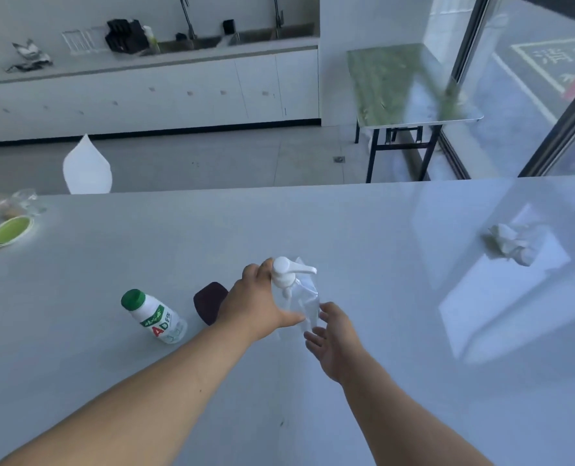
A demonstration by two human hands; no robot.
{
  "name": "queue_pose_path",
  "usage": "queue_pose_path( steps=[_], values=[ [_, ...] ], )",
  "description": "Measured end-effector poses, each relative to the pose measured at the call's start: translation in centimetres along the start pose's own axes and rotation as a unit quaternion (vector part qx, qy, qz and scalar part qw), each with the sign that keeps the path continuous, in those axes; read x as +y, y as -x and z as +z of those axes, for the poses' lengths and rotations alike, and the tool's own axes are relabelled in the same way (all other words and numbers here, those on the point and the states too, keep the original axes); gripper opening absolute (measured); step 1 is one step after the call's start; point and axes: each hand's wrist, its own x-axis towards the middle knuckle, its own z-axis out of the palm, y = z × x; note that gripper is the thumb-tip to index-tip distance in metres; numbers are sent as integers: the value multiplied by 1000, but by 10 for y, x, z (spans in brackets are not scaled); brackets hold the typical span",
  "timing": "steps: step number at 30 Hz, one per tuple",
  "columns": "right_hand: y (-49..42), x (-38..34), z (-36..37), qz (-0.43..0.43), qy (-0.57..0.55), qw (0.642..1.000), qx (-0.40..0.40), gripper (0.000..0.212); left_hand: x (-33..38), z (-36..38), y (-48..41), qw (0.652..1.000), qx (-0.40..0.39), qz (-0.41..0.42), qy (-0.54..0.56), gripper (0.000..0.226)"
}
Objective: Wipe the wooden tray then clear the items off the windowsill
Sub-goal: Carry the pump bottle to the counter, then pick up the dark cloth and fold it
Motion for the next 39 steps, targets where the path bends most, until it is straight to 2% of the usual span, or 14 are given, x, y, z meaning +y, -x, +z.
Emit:
queue_pose_path(
  steps=[5,11,13,15,16,18,21,23,24,26,30,32,35,39],
  values=[
    [-30,-5,0,22,14,999,34,21,-11,18,-23,999,-28,-20,12,108],
    [-37,0,1,8,33,998,43,15,-21,26,-29,999,-38,16,34,113],
    [-32,2,2,-9,75,996,50,20,-24,24,-29,998,-45,26,43,126],
    [-21,5,0,-51,158,984,68,37,-26,19,-25,997,-56,24,43,142],
    [-12,5,0,-85,207,972,78,40,-28,15,-22,997,-59,29,39,144],
    [12,6,-5,-147,333,926,101,29,-30,4,-16,998,-42,45,19,135],
    [55,12,-22,-242,513,799,199,61,-35,-17,2,995,25,94,-11,108],
    [87,18,-40,-272,588,719,251,67,-34,-28,16,989,77,128,2,86],
    [108,25,-51,-274,604,695,277,69,-32,-33,26,983,97,155,24,76],
    [153,44,-72,-268,601,676,332,72,-24,-38,47,969,106,211,72,60],
    [234,89,-117,-251,588,644,420,74,17,-31,98,950,28,306,57,49],
    [278,116,-145,-248,576,625,464,76,50,-16,136,932,-26,359,28,57],
    [331,151,-184,-236,560,598,522,80,95,7,193,898,-113,424,-32,82],
    [399,209,-249,-200,514,602,577,86,151,42,278,839,-181,508,-70,96]
  ],
)
